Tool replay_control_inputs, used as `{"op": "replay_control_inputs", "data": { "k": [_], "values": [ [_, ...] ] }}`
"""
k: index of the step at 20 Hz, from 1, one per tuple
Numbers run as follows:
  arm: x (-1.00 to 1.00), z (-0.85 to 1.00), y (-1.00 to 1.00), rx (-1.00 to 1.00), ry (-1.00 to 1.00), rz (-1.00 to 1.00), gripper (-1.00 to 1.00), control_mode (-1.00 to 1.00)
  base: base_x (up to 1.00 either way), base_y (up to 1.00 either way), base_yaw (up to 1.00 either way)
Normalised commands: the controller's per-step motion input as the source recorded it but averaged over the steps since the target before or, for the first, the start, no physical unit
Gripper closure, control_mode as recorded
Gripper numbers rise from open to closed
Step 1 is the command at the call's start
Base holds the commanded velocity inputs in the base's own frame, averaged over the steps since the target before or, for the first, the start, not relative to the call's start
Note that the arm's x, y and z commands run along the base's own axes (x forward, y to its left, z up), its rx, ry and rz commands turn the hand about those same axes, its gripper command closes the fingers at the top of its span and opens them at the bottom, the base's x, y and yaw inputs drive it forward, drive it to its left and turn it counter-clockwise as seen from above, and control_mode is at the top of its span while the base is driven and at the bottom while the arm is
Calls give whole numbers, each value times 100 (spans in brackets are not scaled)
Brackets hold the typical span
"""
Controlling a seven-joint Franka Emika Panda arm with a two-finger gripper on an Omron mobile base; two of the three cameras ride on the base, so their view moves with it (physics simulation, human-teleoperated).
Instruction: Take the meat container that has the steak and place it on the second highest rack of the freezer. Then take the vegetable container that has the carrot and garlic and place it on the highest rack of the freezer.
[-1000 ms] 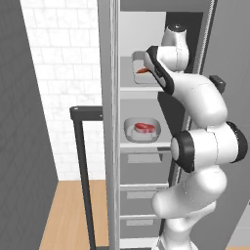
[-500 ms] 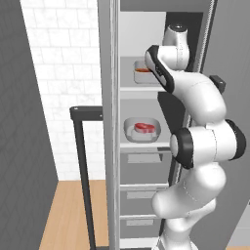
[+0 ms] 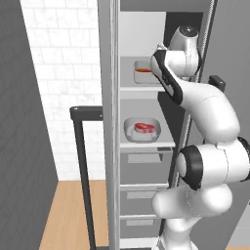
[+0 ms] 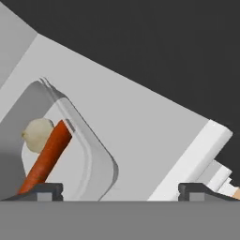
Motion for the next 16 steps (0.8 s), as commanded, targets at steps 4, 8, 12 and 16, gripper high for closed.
{"op": "replay_control_inputs", "data": {
  "k": [4,8,12,16],
  "values": [
    [-81,19,11,0,-4,0,-100,-100,0,0,0],
    [-83,16,24,0,0,0,-100,-100,0,0,0],
    [-83,19,11,0,-2,0,-100,-100,0,0,0],
    [-86,10,0,0,-10,0,-100,-100,0,0,0]
  ]
}}
